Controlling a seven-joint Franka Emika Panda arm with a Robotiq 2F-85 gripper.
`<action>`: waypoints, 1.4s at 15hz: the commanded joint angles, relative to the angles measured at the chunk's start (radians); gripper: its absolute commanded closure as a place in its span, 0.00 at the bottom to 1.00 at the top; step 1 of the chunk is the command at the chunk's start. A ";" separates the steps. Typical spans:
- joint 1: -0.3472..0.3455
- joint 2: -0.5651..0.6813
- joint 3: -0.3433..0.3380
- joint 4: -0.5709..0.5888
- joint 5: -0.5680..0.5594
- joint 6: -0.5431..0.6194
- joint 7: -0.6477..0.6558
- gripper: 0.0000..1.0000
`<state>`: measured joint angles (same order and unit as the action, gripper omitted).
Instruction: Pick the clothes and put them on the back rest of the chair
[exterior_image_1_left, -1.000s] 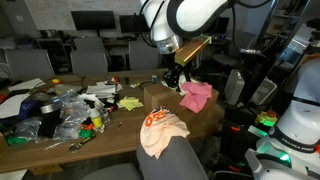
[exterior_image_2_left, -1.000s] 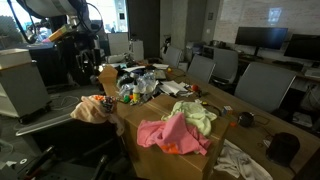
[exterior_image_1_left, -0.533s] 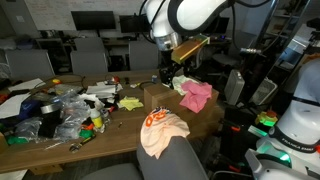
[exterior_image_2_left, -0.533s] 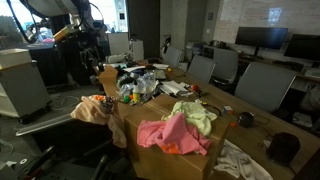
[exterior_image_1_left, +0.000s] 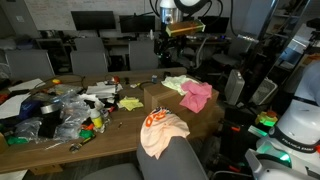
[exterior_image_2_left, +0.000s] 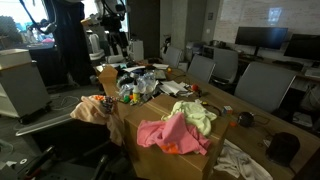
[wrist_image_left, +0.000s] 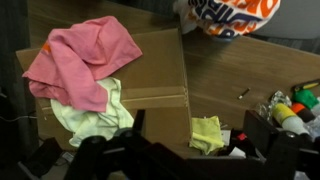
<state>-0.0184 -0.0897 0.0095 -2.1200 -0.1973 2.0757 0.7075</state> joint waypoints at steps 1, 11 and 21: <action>-0.045 -0.020 -0.038 0.012 0.047 0.088 0.053 0.00; -0.153 0.082 -0.149 -0.031 0.215 0.288 0.197 0.00; -0.161 0.226 -0.195 -0.135 0.339 0.342 0.314 0.00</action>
<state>-0.1799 0.1157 -0.1652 -2.2279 0.1008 2.3866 0.9898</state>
